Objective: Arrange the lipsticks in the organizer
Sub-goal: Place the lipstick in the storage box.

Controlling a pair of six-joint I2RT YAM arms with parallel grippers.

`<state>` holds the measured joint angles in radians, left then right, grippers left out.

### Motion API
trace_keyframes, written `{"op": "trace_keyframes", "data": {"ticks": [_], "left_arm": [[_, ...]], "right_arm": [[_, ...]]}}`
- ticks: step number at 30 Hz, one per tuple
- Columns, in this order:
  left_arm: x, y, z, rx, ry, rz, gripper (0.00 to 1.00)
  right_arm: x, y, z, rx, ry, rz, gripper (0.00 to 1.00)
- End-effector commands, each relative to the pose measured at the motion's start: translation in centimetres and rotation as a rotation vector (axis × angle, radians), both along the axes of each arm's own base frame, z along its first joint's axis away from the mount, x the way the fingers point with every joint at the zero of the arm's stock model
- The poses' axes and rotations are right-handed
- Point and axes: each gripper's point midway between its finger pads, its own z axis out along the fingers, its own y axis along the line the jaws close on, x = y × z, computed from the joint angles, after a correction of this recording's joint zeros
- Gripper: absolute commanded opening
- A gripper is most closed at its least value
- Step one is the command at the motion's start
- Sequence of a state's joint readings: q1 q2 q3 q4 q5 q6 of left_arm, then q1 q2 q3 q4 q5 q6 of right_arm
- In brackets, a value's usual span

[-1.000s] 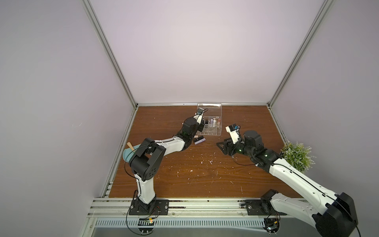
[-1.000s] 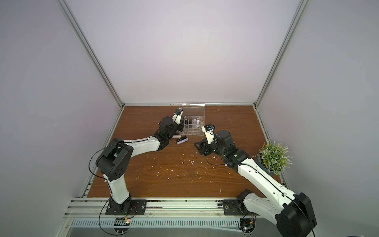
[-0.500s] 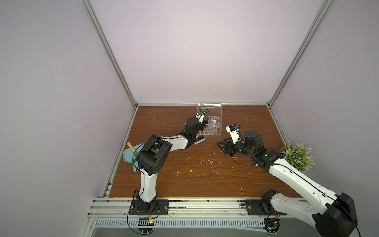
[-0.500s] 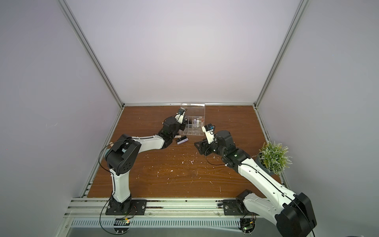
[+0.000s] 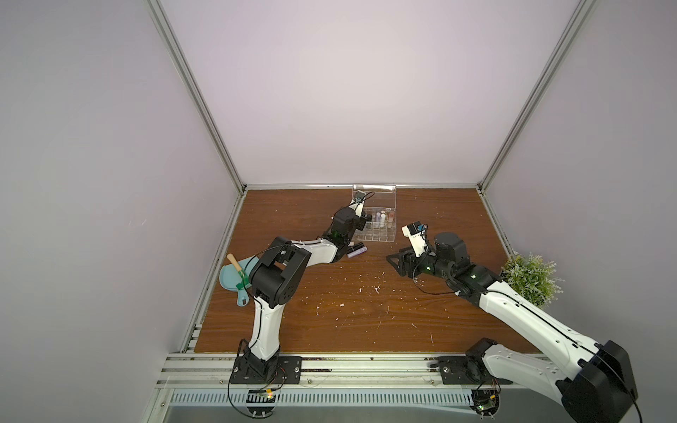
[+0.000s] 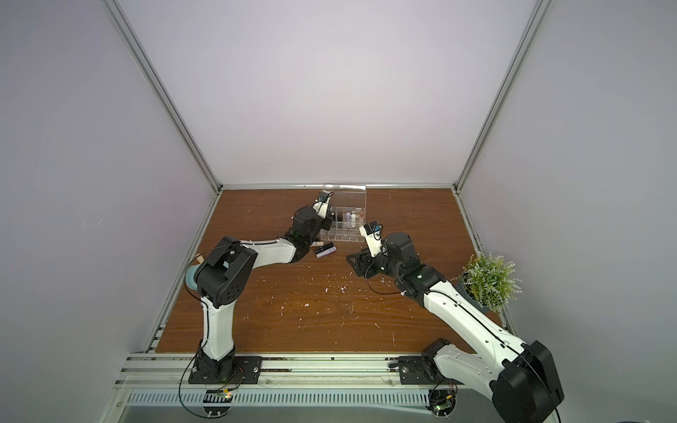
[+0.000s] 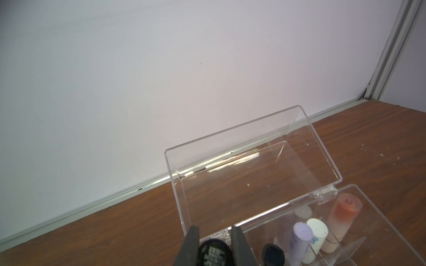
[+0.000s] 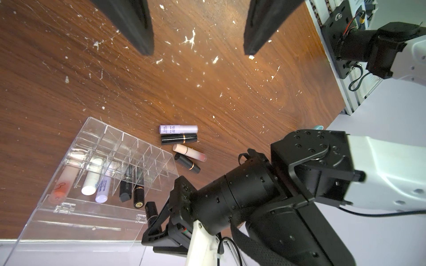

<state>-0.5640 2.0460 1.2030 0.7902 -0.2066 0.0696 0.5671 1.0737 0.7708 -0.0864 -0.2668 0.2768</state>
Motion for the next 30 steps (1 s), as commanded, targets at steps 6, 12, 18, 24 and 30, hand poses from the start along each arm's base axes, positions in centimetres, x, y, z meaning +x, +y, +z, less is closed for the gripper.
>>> {"op": "trace_keyframes", "data": {"ticks": [6, 12, 18, 24, 30], "left_arm": [[1.3, 0.6, -0.6, -0.022, 0.004, 0.024, 0.11], [1.7, 0.8, -1.7, -0.016, 0.030, 0.035, 0.18], [1.5, 0.9, -1.3, -0.026, 0.029, 0.031, 0.35], [0.6, 0.8, -0.4, -0.046, 0.020, 0.013, 0.44], [-1.3, 0.4, 2.2, -0.122, -0.008, -0.028, 0.46]], "right_arm": [[0.2, 0.4, 0.0, 0.015, -0.023, 0.023, 0.68], [0.2, 0.5, -0.1, 0.016, -0.019, 0.029, 0.68], [0.3, 0.3, -0.5, 0.007, -0.015, 0.023, 0.68], [0.8, 0.3, -1.1, -0.009, -0.001, 0.011, 0.68], [2.2, 0.6, -1.9, -0.029, 0.013, -0.011, 0.69]]}}
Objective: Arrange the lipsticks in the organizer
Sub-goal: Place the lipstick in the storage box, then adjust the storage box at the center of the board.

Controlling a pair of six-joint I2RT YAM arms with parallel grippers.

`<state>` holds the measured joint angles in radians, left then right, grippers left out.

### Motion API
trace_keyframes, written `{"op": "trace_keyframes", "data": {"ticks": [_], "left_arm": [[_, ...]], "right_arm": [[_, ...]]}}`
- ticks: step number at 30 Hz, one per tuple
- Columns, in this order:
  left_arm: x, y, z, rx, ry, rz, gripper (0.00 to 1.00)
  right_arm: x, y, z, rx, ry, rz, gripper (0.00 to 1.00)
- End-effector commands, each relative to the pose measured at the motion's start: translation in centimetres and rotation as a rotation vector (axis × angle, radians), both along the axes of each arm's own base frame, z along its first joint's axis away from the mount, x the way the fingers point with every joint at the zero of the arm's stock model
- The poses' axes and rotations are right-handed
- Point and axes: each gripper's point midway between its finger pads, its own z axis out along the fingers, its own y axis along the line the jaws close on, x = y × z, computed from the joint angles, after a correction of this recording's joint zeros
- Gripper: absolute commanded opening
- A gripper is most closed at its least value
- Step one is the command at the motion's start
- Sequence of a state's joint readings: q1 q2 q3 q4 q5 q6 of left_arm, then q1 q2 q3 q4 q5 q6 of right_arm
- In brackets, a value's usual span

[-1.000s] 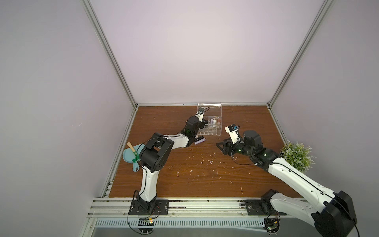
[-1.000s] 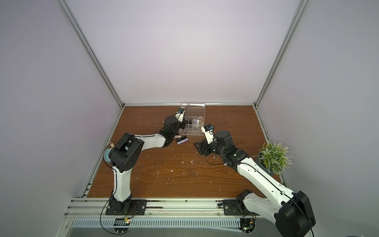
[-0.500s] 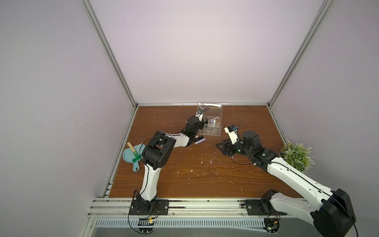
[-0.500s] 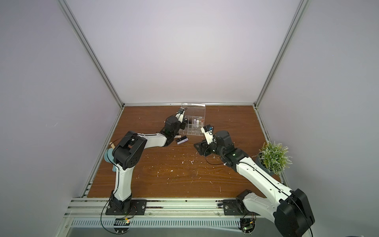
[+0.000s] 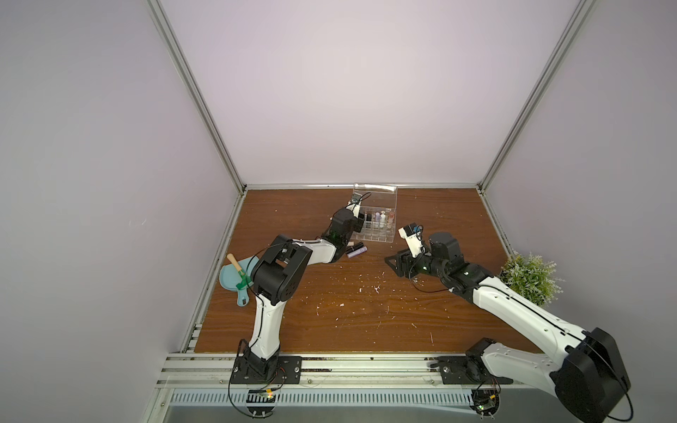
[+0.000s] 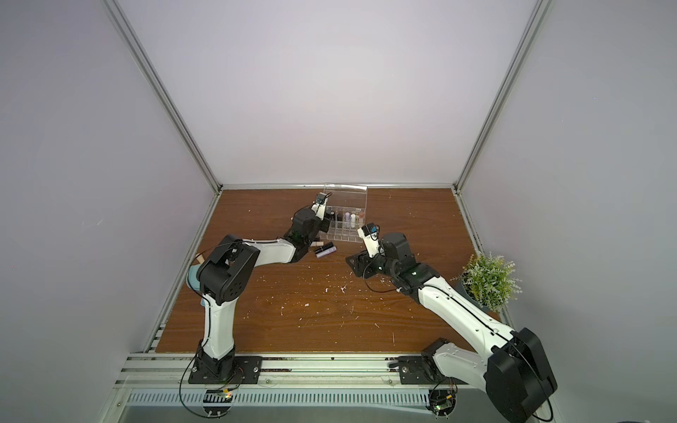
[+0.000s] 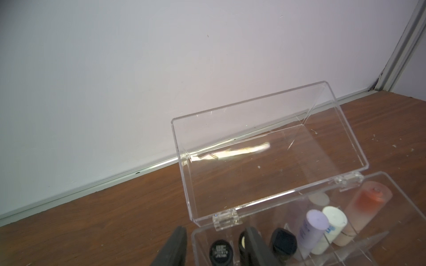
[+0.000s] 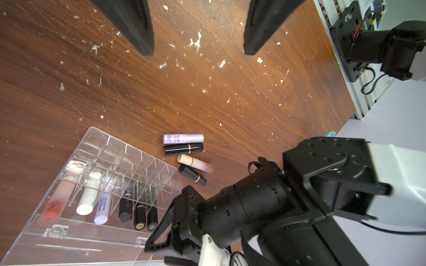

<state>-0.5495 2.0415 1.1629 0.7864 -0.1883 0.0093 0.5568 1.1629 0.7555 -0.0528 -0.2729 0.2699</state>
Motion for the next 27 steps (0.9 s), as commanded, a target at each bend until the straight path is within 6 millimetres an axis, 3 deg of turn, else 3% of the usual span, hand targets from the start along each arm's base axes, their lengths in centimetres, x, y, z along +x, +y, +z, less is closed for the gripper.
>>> {"op": "trace_keyframes", "data": {"ticks": [1, 8, 12, 19, 27], "left_arm": [[-1.4, -0.5, 4.5, -0.100, -0.070, -0.038, 0.46], [-5.9, 1.2, 10.0, -0.230, -0.121, -0.073, 0.48], [-9.0, 3.5, 11.6, -0.294, -0.133, -0.058, 0.49], [-13.4, 5.8, 10.1, -0.378, -0.079, -0.070, 0.49], [-17.3, 6.6, 6.1, -0.408, 0.035, -0.114, 0.50]], "right_arm": [[1.9, 0.2, 0.6, -0.008, -0.034, -0.022, 0.68], [5.7, 1.1, -2.9, -0.100, 0.039, -0.037, 0.68], [7.3, 1.9, -4.5, -0.116, 0.077, -0.019, 0.68], [10.1, 1.9, -6.2, -0.157, 0.094, -0.041, 0.68], [12.7, 1.1, -7.0, -0.187, 0.088, -0.087, 0.68]]}}
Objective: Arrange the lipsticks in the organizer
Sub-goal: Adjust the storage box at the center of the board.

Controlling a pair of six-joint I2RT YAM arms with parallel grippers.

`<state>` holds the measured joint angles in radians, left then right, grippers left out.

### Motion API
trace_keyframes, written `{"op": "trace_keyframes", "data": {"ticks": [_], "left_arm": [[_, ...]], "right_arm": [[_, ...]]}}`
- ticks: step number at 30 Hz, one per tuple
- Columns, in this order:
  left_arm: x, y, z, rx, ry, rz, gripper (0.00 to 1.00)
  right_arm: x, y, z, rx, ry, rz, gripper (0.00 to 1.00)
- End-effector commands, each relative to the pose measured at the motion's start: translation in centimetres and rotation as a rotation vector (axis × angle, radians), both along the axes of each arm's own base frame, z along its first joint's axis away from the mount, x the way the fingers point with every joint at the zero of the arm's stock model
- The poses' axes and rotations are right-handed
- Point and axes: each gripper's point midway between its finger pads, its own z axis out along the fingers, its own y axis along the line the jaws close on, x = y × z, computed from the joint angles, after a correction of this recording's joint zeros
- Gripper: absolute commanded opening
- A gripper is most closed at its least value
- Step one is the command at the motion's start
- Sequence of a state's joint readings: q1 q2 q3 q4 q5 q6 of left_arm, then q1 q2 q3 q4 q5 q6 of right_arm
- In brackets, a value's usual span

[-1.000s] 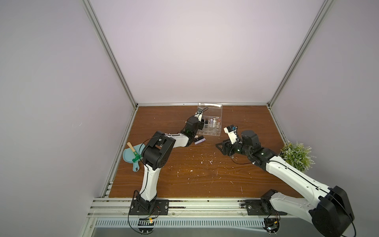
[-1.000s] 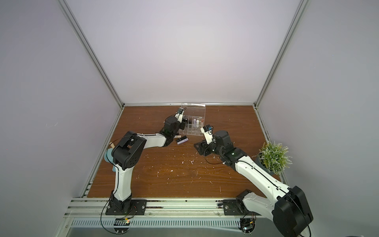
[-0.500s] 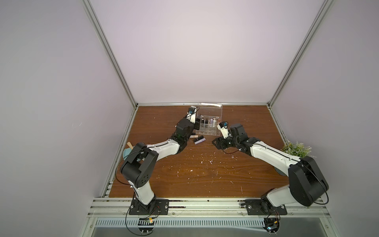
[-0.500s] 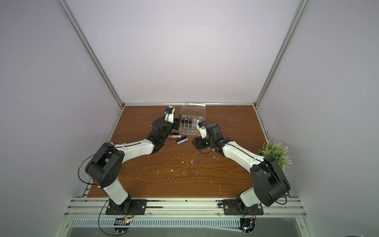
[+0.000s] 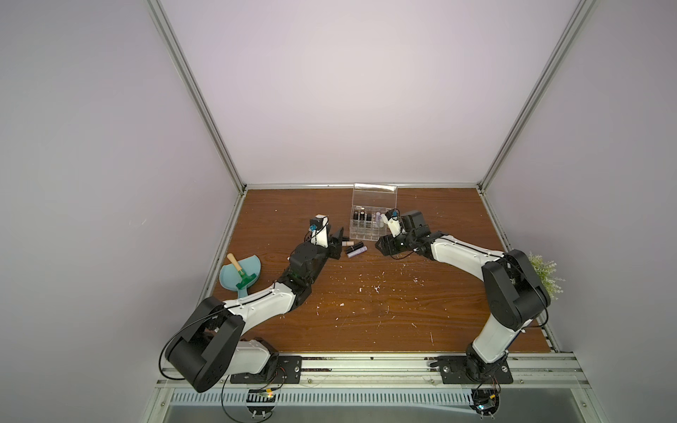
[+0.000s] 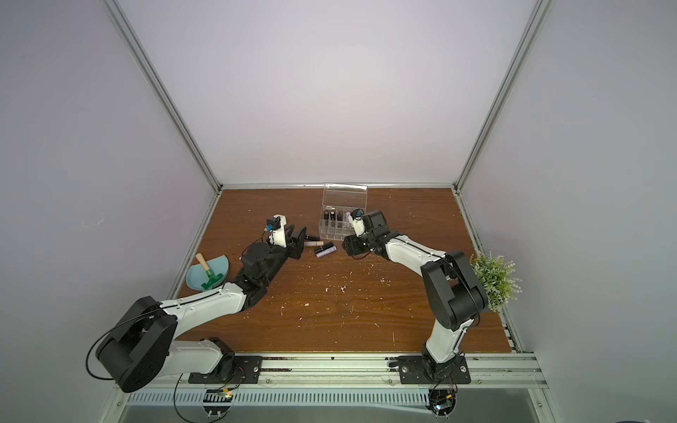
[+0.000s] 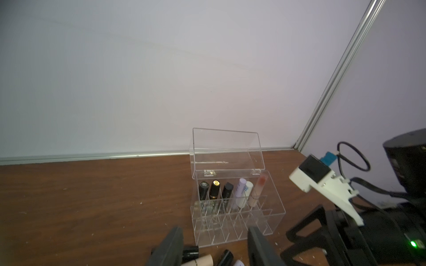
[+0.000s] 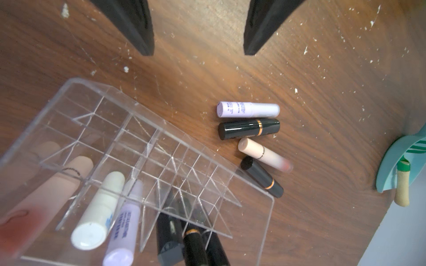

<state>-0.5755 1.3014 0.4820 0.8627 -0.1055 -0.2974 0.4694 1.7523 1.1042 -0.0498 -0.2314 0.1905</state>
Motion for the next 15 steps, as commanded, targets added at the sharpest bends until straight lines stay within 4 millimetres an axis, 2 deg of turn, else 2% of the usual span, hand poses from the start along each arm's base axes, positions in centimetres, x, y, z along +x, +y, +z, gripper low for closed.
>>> {"op": "trace_keyframes", "data": {"ticks": [1, 15], "left_arm": [[-1.4, -0.3, -0.6, -0.047, 0.034, -0.047, 0.50], [-3.2, -0.3, -1.9, -0.067, 0.066, -0.095, 0.50]], "right_arm": [[1.7, -0.3, 1.5, -0.013, -0.061, -0.015, 0.68], [4.1, -2.1, 0.6, -0.091, -0.080, -0.077, 0.68]]}}
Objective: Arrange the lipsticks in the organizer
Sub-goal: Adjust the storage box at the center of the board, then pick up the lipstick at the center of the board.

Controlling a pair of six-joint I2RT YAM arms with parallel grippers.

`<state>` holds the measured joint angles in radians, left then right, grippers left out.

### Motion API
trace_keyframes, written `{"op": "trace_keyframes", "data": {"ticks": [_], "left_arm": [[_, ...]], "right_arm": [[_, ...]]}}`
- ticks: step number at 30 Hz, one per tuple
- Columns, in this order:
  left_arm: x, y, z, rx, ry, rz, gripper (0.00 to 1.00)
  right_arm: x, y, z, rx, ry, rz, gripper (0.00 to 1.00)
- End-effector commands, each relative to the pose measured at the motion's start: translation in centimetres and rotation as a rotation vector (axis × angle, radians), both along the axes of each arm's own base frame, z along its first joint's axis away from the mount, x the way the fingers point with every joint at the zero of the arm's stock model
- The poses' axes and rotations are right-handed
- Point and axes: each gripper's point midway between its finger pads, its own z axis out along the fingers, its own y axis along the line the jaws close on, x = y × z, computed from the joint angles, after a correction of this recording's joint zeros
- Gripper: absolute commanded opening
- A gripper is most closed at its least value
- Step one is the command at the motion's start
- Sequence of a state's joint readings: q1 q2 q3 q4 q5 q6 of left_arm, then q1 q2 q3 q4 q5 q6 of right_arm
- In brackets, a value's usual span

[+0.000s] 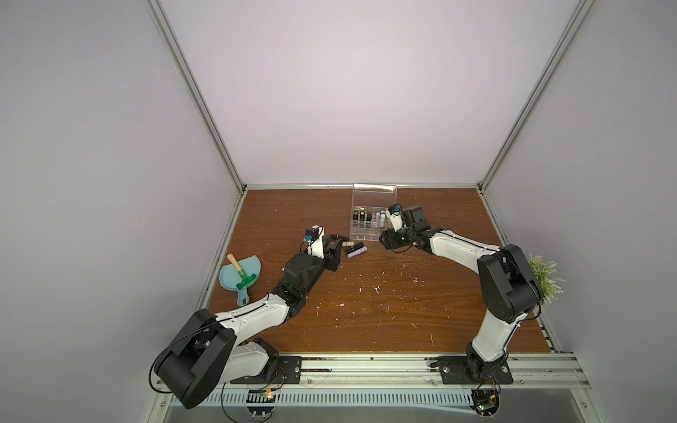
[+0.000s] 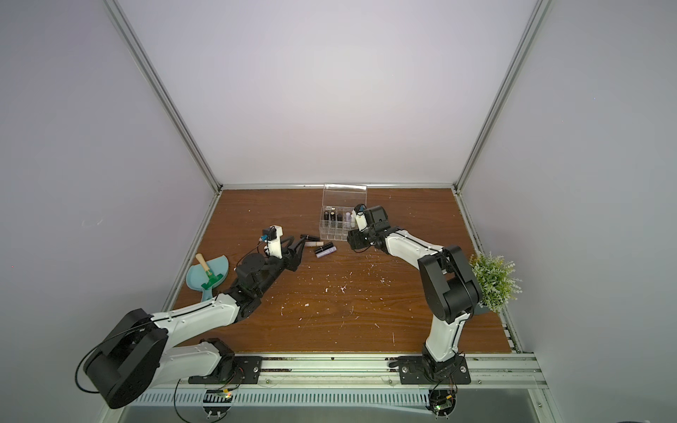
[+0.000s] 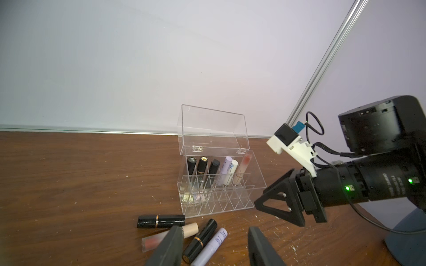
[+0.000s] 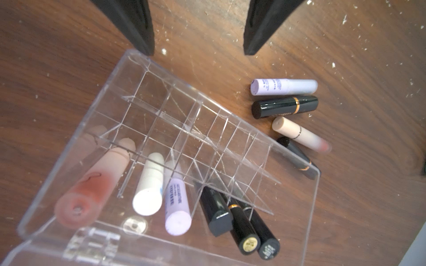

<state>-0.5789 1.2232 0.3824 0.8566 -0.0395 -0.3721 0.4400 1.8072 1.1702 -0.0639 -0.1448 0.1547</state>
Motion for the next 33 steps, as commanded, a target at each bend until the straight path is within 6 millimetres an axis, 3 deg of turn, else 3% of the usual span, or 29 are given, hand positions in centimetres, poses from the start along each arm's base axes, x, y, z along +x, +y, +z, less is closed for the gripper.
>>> {"op": "trace_keyframes", "data": {"ticks": [1, 6, 10, 16, 21, 27, 33], "left_arm": [[-0.8, -0.4, -0.3, -0.015, 0.009, -0.030, 0.50], [-1.0, -0.2, -0.5, -0.015, 0.015, -0.031, 0.50], [-1.0, -0.3, -0.4, -0.016, 0.013, -0.034, 0.50], [-0.5, -0.3, -0.9, -0.003, 0.033, -0.018, 0.50], [-0.1, 0.5, 0.1, -0.037, 0.029, 0.028, 0.51], [-0.7, 2.6, 0.1, -0.159, 0.049, 0.045, 0.50], [-1.1, 4.3, 0.2, -0.191, 0.035, 0.085, 0.50]], "right_arm": [[1.4, -0.3, 0.8, -0.017, -0.037, -0.012, 0.68], [2.1, -0.4, 0.3, -0.021, -0.032, -0.016, 0.68], [1.8, 0.0, 1.2, 0.006, -0.033, -0.002, 0.67], [-1.5, 1.9, 2.9, 0.104, -0.014, 0.070, 0.86], [-4.7, 5.3, 3.1, 0.082, -0.034, 0.133, 0.99], [-5.7, 9.0, 0.9, 0.004, -0.014, 0.185, 0.99], [-4.5, 10.8, -1.9, -0.083, 0.013, 0.201, 0.99]]}}
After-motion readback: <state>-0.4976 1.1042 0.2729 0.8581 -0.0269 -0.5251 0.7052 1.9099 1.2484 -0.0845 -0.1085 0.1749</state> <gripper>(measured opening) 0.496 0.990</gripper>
